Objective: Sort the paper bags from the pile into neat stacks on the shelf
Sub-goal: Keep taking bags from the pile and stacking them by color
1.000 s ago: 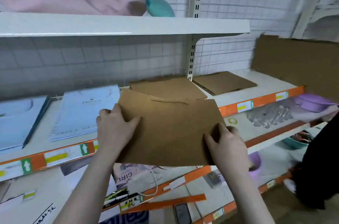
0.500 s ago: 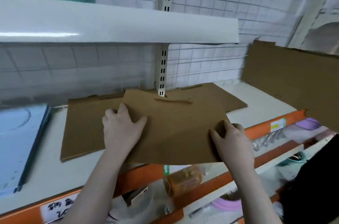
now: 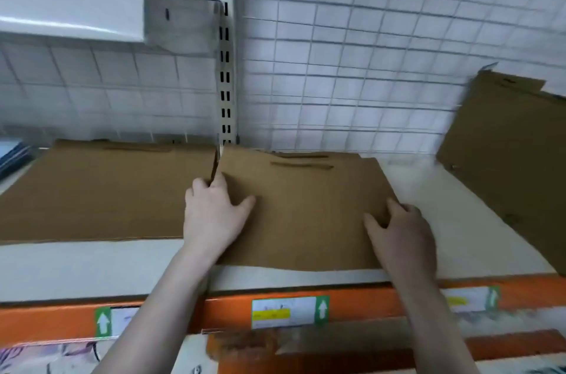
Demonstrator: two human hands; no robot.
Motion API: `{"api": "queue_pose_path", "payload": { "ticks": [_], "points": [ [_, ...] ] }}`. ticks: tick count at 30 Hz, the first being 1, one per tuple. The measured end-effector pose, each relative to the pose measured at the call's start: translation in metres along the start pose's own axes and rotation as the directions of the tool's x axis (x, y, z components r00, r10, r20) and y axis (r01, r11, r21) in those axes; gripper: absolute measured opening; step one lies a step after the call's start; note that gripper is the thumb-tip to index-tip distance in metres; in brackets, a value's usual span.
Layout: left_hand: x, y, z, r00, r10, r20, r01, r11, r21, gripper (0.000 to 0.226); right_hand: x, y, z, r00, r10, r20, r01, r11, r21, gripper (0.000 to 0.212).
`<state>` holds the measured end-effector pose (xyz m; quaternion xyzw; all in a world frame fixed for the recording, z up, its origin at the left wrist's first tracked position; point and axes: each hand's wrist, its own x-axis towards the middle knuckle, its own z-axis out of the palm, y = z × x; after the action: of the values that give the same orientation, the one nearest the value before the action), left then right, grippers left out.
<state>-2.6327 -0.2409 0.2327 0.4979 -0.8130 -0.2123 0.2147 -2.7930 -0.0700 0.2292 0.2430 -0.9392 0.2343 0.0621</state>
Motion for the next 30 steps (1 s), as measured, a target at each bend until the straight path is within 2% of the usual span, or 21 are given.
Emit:
{"api": "queue_pose_path", "payload": {
  "ticks": [7, 16, 24, 30],
  "points": [
    [0.015, 0.053, 0.046, 0.999, -0.049, -0.003, 0.049, 0.996, 0.08, 0.059, 0.061, 0.039, 0.007, 0.992, -0.031, 0.124, 0.031, 1.0, -0.002, 0.053],
    [0.033, 0.048, 0.068, 0.994, -0.111, -0.022, 0.114, 0.977, 0.181, 0.057, 0.091, 0.035, 0.027, 0.978, -0.087, 0.191, 0.095, 0.995, -0.035, 0.039],
    [0.043, 0.039, 0.072, 0.988, -0.14, 0.06, 0.125, 0.97, 0.208, 0.059, 0.1, 0.024, 0.037, 0.96, -0.111, 0.256, 0.128, 0.99, -0.055, 0.044],
    [0.056, 0.041, 0.069, 0.98, -0.128, 0.152, 0.088, 0.965, 0.248, 0.072, 0.11, 0.016, 0.043, 0.953, -0.106, 0.284, 0.145, 0.982, -0.119, 0.051]
  ]
}}
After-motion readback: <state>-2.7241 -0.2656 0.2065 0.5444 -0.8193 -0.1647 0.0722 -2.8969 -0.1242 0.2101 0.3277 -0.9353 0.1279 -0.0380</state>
